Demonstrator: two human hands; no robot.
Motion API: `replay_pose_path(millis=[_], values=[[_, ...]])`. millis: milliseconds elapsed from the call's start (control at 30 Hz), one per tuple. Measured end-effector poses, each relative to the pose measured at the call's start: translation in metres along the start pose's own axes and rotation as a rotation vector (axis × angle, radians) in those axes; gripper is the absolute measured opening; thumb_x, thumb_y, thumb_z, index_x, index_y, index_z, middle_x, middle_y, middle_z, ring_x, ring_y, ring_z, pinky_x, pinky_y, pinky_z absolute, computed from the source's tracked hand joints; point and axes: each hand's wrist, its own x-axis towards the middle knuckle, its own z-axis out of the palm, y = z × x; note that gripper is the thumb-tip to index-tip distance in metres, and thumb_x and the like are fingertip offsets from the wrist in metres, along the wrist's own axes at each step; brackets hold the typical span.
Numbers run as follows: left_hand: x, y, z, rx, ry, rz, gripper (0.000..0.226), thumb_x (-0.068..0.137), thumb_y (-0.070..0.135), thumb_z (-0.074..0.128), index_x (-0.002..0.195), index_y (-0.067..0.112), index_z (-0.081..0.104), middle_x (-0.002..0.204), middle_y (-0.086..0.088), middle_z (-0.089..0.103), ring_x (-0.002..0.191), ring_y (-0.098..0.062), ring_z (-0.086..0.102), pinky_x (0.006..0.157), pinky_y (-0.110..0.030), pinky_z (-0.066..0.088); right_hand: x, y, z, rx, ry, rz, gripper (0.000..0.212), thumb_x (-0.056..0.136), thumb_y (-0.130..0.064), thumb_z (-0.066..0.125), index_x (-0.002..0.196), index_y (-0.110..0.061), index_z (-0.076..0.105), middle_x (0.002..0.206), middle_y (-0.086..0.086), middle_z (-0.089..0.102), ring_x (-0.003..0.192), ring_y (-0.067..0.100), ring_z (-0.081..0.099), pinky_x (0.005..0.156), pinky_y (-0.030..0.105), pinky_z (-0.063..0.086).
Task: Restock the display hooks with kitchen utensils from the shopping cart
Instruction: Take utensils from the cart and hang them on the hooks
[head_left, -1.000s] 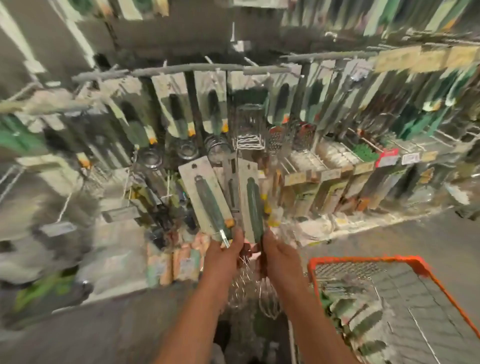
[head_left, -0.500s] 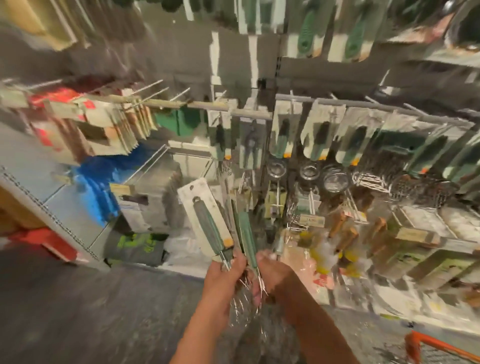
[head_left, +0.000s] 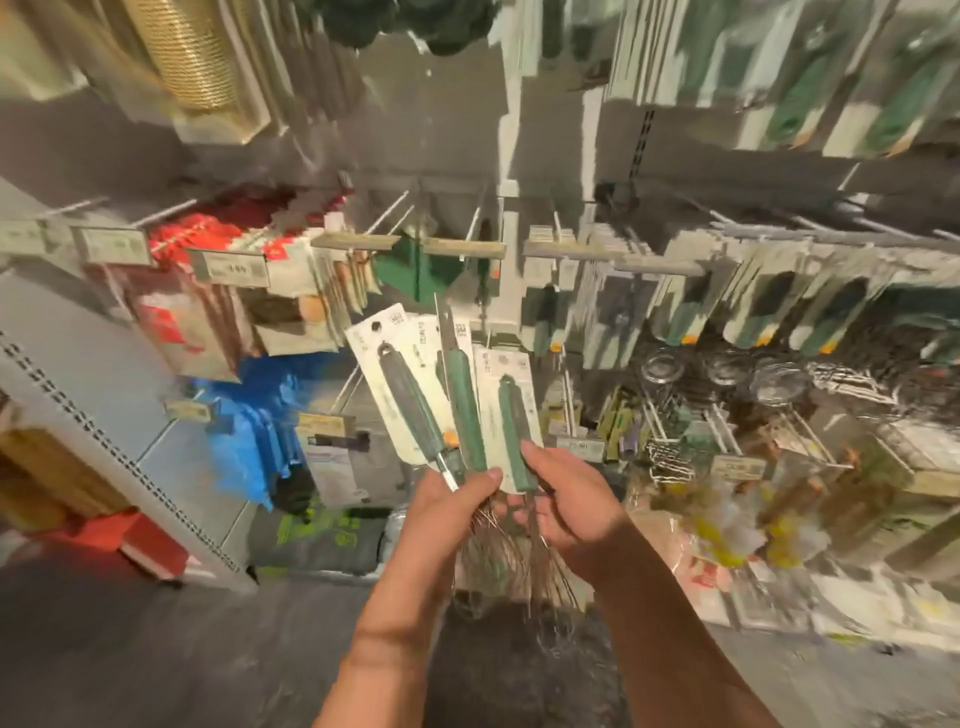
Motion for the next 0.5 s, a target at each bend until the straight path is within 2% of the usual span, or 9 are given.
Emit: replay_pose_path(millis=[100,167,233,333,400,500], values=[[0.005,0.009,-0.014,0.097,-0.106,0.025,0.003,0.098,0.007,0.067,0.099,0.009,0.066,0.068,-0.01,0.07,0.068,-0.022,0.07,0.07,-0.026,0.056,0.013,0.002,0.018,-0.06,0.094,-0.062,0.057,0.088,-0.056,0.071,0.12,-0.008,0.069,0.112,0.021,0.074,0.084,0.031,0.067,0.066,0.037,0.055],[0.012,0.016,-0.02,0.157,-0.125,0.028,0.008,0.099,0.008,0.066,0.091,0.008,0.068,0.066,-0.012,0.068,0.066,-0.02,0.068,0.068,-0.026,0.052,0.02,0.001,0.022,-0.053,0.146,-0.086,0.047,0.091,-0.05,0.071,0.117,-0.01,0.07,0.113,0.022,0.073,0.086,0.032,0.068,0.071,0.037,0.057],[0.02,0.02,-0.023,0.196,-0.108,0.014,0.018,0.099,0.012,0.067,0.081,0.011,0.068,0.066,-0.012,0.068,0.066,-0.018,0.064,0.076,-0.032,0.044,0.023,0.002,0.024,-0.046,0.169,-0.111,0.032,0.099,-0.036,0.067,0.115,-0.009,0.07,0.109,0.019,0.076,0.09,0.034,0.074,0.074,0.04,0.061],[0.027,0.026,-0.024,0.255,-0.095,0.001,0.034,0.096,0.013,0.067,0.063,0.015,0.071,0.065,-0.008,0.068,0.067,-0.017,0.062,0.081,-0.04,0.046,0.029,-0.001,0.028,-0.056,0.246,-0.148,0.035,0.092,-0.045,0.068,0.111,-0.016,0.071,0.109,0.014,0.076,0.103,0.039,0.072,0.095,0.058,0.057],[0.033,0.03,-0.023,0.244,-0.068,-0.03,0.031,0.097,0.011,0.069,0.067,0.016,0.065,0.07,-0.008,0.067,0.074,-0.019,0.064,0.083,-0.041,0.051,0.039,-0.007,0.029,-0.023,0.309,-0.159,0.042,0.088,-0.052,0.068,0.113,-0.019,0.069,0.112,0.012,0.075,0.104,0.036,0.071,0.094,0.058,0.057],[0.044,0.032,-0.022,0.249,-0.074,-0.022,0.03,0.093,0.018,0.077,0.073,0.019,0.054,0.078,-0.012,0.065,0.083,-0.026,0.063,0.086,-0.046,0.055,0.052,-0.019,0.029,-0.02,0.35,-0.201,0.036,0.098,-0.05,0.062,0.114,-0.018,0.069,0.109,0.01,0.076,0.093,0.027,0.07,0.078,0.042,0.058]])
